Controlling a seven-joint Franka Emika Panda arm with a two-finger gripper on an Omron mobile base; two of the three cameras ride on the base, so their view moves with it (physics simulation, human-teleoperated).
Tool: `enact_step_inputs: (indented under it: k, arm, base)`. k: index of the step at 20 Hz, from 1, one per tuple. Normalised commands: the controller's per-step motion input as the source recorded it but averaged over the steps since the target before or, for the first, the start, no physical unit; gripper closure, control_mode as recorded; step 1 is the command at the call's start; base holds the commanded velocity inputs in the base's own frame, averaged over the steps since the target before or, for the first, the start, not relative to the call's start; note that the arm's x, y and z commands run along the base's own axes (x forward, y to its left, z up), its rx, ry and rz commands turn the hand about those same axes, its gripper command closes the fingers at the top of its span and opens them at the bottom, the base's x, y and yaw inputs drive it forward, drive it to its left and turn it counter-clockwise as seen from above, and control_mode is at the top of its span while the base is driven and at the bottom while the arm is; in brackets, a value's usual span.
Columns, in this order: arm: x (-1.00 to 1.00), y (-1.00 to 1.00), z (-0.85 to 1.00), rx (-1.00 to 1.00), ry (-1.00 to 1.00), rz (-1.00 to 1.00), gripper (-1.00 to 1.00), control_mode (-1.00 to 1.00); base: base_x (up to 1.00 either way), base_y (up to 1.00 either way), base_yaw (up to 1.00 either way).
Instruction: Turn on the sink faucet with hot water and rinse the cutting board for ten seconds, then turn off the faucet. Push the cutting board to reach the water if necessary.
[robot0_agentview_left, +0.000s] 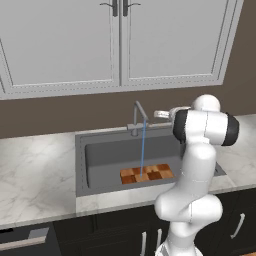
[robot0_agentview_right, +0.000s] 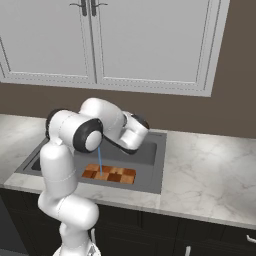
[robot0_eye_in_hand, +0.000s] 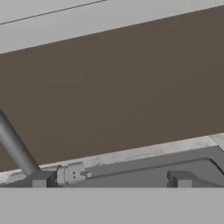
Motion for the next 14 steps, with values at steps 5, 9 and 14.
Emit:
enact_step_inputs:
  k: [5, 9, 14]
  arm:
    - [-0.18, -0.12, 0.16, 0.00, 0.17, 0.00, -1.00, -1.00]
    - [-0.08, -0.27, 0.02, 0.00, 0.16, 0.00, -1.00, -1.00]
    - [0.00, -0.25, 0.04, 0.00, 0.11, 0.01, -1.00, -1.00]
  base:
    - [0.00, 0.00, 0.00]
    - [0.00, 0.00, 0.00]
    - [0.00, 0.00, 0.00]
